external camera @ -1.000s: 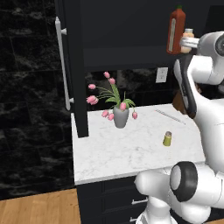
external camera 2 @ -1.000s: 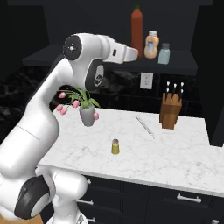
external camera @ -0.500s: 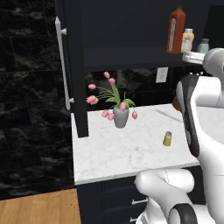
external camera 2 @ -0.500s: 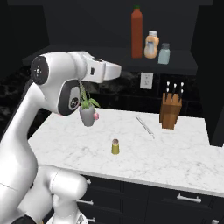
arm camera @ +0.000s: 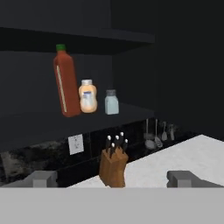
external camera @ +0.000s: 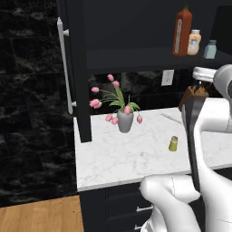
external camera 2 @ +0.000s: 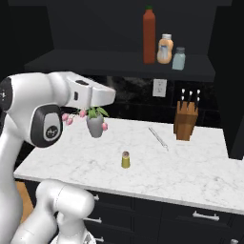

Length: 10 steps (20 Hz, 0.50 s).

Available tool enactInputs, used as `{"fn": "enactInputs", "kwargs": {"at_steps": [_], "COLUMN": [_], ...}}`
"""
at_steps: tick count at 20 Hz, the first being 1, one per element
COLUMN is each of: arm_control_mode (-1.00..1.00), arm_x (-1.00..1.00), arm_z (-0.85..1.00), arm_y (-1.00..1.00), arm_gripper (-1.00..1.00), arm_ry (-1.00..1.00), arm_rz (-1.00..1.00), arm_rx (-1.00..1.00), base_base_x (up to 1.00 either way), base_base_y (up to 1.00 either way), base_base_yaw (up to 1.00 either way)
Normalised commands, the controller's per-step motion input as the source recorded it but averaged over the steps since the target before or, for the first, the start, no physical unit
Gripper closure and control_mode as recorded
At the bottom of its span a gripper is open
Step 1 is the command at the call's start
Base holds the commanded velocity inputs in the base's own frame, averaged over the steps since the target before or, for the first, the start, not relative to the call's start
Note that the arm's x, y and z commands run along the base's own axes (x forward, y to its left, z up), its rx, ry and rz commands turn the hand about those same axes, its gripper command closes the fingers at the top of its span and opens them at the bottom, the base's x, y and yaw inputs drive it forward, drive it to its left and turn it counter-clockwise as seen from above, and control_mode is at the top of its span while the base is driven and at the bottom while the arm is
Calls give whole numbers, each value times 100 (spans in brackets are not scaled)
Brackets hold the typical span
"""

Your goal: Put the shaker and condiment bottle from the counter next to their counterparts in the cabinet.

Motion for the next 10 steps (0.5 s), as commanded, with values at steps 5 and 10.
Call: {"fn": "enactInputs", "kwargs": {"at_steps": [5,10], "arm_control_mode": [-100,-100], "arm_x": [-26,-6], "arm_z": [-79,-99], "arm_y": [28,0], "arm_gripper": [-100,-100], "arm_ry": [23,-4], "arm_rz": [-11,-4], "arm_rx": [-8,-1], "base_base_x": [0,0], "base_base_y": [0,0], "base_base_yaw": [0,0]}}
